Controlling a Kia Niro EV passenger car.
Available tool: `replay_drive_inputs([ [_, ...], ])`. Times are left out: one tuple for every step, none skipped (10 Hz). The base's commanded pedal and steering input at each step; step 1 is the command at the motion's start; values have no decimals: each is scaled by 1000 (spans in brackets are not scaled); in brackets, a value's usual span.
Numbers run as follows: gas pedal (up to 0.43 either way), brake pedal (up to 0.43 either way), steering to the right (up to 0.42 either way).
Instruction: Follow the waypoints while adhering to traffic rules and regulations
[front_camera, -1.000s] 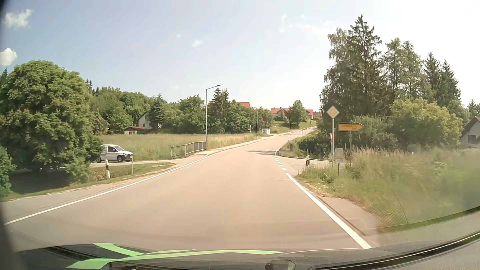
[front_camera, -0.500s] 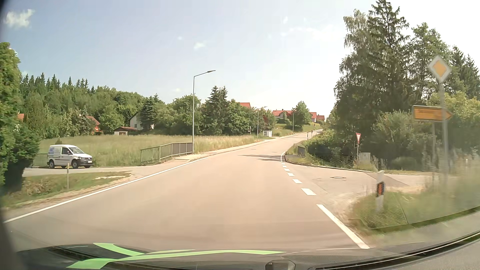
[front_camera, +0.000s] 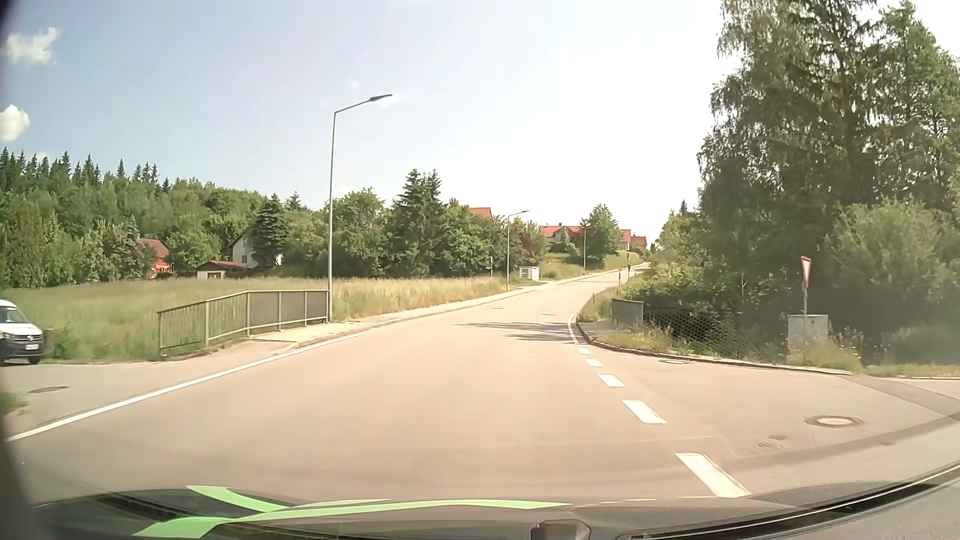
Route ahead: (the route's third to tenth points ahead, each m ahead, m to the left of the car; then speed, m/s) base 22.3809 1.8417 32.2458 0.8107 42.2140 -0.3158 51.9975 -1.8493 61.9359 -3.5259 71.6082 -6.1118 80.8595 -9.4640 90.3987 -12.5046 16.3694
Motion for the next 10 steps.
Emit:
replay_drive_inputs([
  [0,0,12],
  [20,0,15],
  [47,0,17],
  [59,0,19],
  [59,0,20],
  [79,0,20],
  [110,0,20],
  [110,0,20],
  [110,0,19],
  [110,0,17],
])
